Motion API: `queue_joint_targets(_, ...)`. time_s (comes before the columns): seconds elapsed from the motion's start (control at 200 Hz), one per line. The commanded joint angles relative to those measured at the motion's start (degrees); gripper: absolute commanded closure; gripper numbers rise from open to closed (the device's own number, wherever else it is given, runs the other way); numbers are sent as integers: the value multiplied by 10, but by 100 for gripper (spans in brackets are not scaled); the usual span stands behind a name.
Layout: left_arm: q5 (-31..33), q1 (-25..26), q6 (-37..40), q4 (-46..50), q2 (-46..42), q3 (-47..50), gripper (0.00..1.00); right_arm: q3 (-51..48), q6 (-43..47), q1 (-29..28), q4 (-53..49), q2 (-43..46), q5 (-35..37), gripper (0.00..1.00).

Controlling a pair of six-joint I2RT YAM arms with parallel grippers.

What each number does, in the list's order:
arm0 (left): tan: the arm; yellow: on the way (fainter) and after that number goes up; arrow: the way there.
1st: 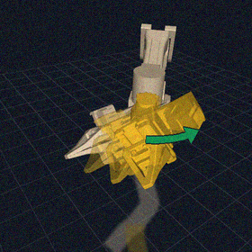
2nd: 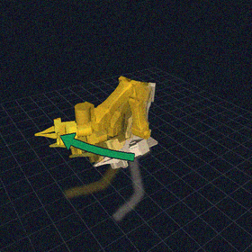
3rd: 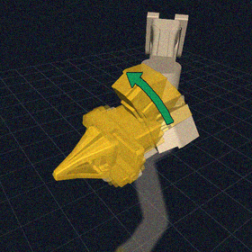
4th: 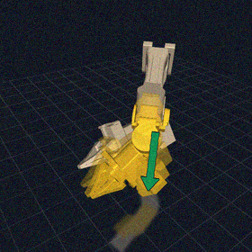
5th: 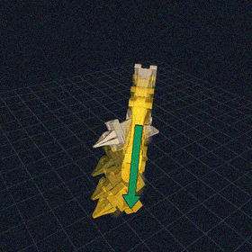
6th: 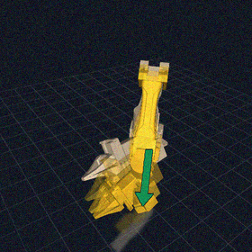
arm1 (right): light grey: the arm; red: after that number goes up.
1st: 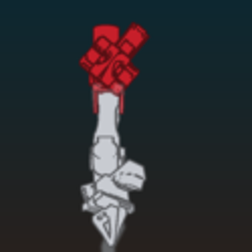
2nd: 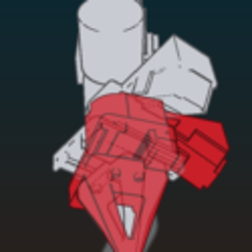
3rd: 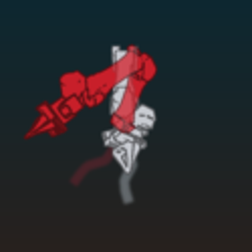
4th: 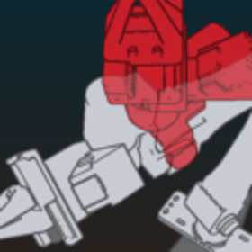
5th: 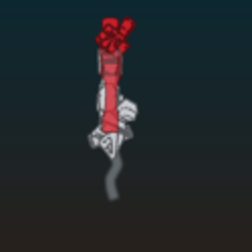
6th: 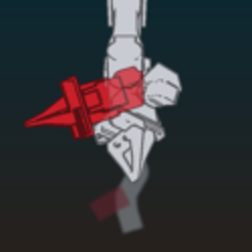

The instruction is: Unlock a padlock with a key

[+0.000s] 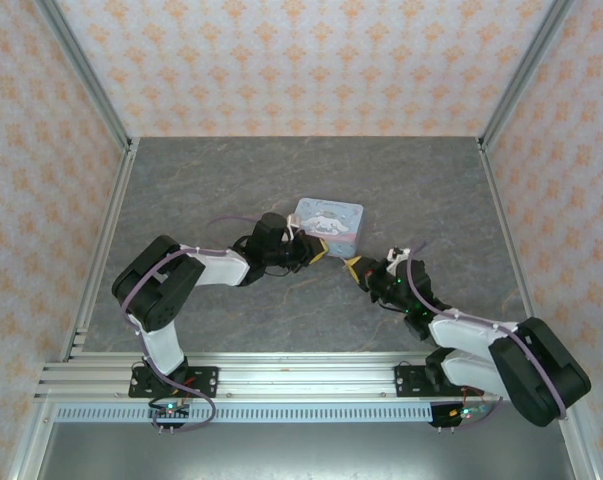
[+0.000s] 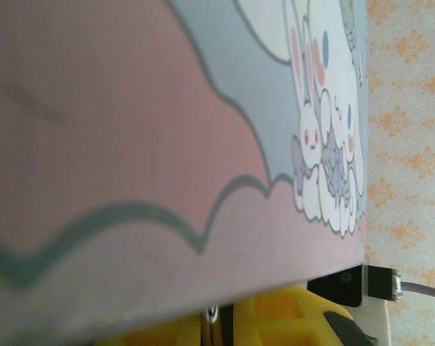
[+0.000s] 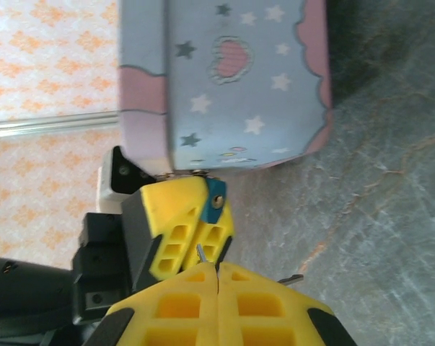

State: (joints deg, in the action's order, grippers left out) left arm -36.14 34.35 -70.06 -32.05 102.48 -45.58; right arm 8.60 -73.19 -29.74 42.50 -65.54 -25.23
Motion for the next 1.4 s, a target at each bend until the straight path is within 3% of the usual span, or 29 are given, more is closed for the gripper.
queue_joint_targets(0.0, 21, -3, -14, -38, -27, 5, 100, 21, -18, -9, 20, -20, 19, 100)
queue_joint_targets(0.345, 33, 3, -22, -39, -22, 3, 100, 49, -39, -25, 90, -125, 31, 100)
queue_joint_targets(1.396, 38, 19, -46, -70, 3, -5, 100, 79, -59, -33, 112, -165, 58, 100)
